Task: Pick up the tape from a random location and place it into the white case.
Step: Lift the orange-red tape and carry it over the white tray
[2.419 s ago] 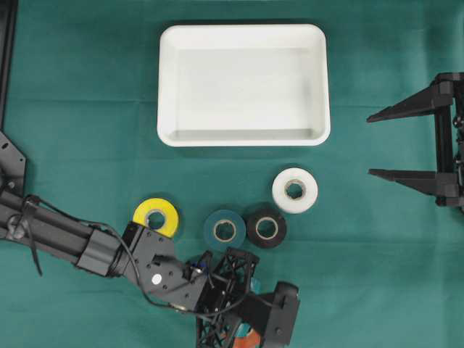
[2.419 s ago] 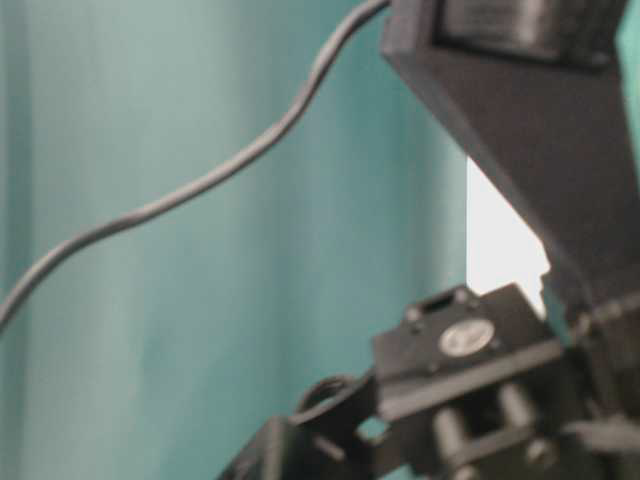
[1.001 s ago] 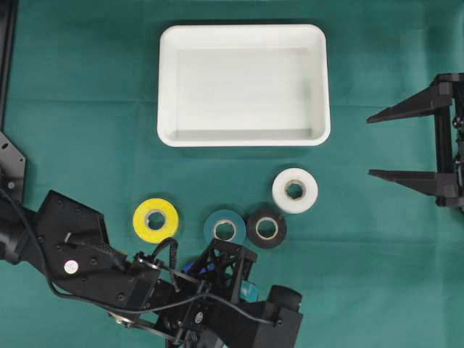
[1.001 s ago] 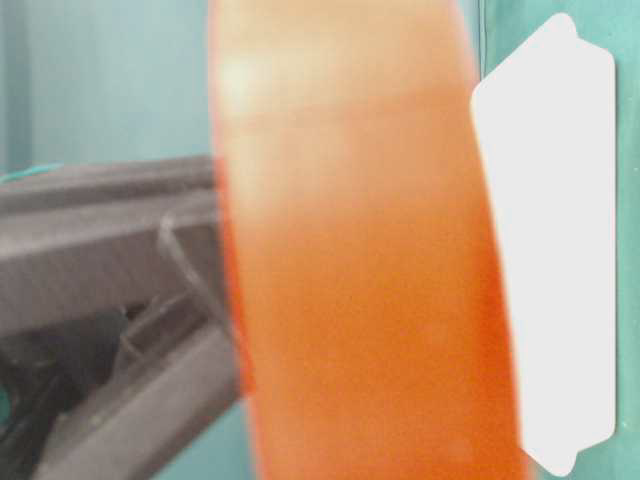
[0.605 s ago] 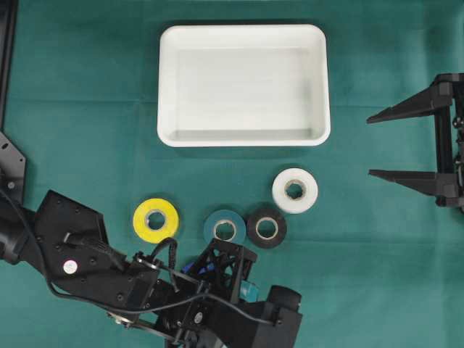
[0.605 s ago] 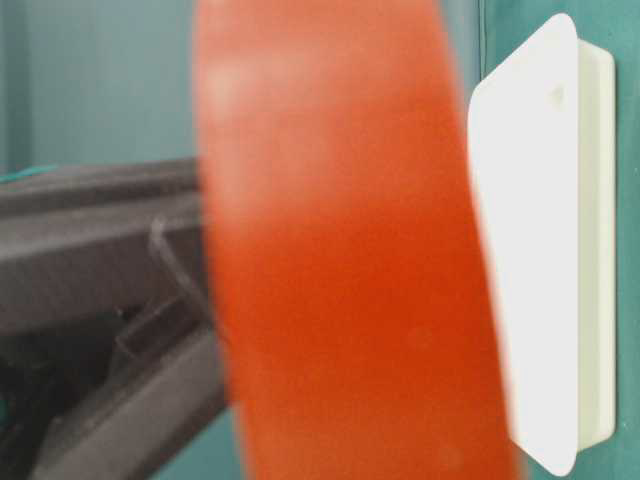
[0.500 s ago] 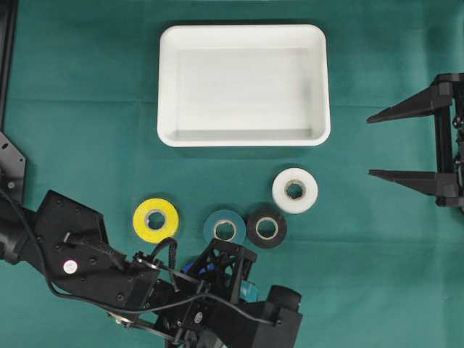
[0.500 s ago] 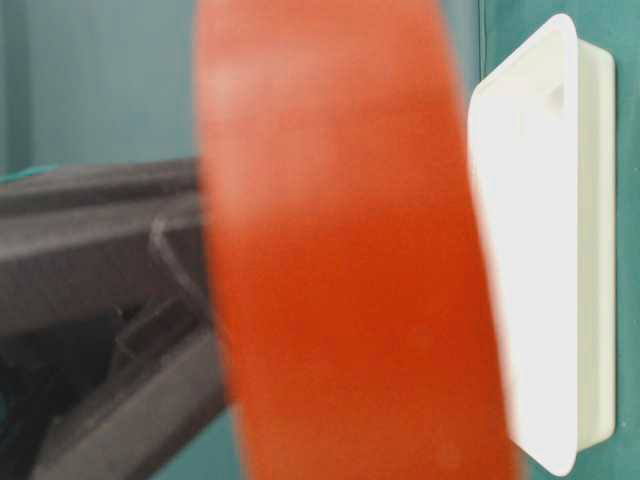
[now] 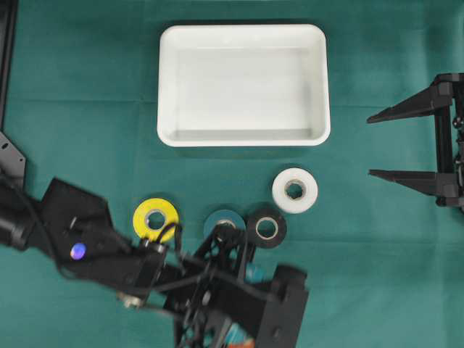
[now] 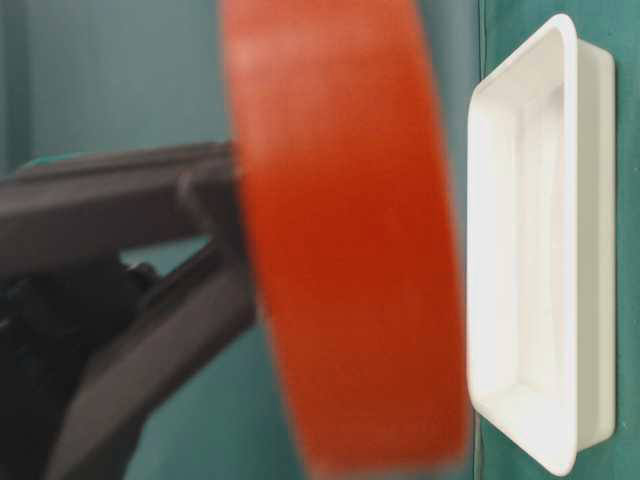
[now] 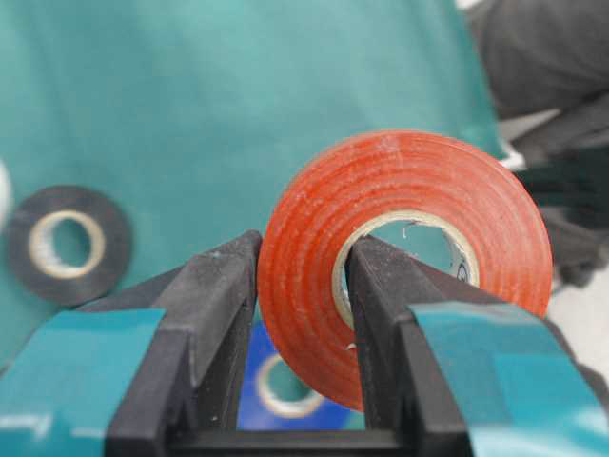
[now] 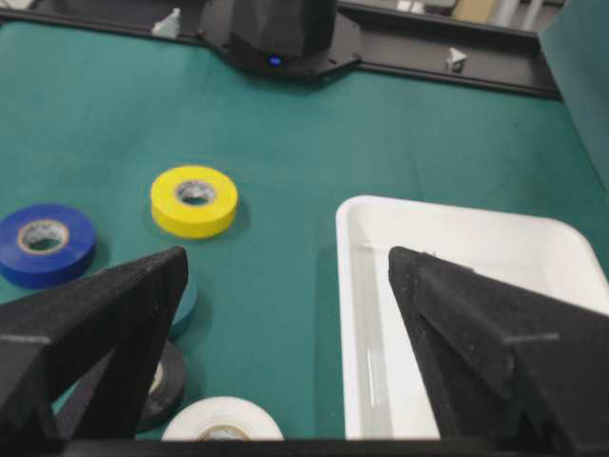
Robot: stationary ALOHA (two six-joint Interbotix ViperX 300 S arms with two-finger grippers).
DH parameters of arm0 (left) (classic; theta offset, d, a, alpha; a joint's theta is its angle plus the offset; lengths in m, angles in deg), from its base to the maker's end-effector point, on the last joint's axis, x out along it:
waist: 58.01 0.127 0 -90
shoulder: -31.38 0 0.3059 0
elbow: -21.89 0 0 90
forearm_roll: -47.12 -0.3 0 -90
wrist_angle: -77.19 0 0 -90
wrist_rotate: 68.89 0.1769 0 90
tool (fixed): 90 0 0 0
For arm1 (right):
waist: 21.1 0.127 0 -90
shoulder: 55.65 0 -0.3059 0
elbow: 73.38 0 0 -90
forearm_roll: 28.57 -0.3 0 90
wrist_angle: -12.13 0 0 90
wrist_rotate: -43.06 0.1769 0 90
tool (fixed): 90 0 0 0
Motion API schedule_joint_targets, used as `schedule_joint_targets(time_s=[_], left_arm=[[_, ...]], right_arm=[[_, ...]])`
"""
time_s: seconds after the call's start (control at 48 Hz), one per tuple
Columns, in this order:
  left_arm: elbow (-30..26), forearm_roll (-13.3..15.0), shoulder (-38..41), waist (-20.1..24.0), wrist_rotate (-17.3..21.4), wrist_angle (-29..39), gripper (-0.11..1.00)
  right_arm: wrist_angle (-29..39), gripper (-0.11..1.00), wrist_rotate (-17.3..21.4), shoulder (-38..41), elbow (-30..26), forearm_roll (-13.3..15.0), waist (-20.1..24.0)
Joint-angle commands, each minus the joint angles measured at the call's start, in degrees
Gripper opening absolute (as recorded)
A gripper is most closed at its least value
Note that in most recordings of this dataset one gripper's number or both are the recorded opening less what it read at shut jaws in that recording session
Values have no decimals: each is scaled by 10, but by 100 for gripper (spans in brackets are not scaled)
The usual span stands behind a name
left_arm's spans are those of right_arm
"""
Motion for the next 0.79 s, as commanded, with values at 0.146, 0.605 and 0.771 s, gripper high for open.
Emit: schedule_joint_targets(time_s=[0.146, 0.605, 0.771], left_arm=[[10, -2, -40, 69, 2, -3, 24], [29, -2, -60, 208, 40, -3, 24], [32, -2, -63, 246, 51, -3, 24]], right_arm=[[8, 91, 0, 0, -16, 1, 0], [23, 91, -3, 2, -17, 6, 0], [25, 91, -2, 2, -17, 10, -1]])
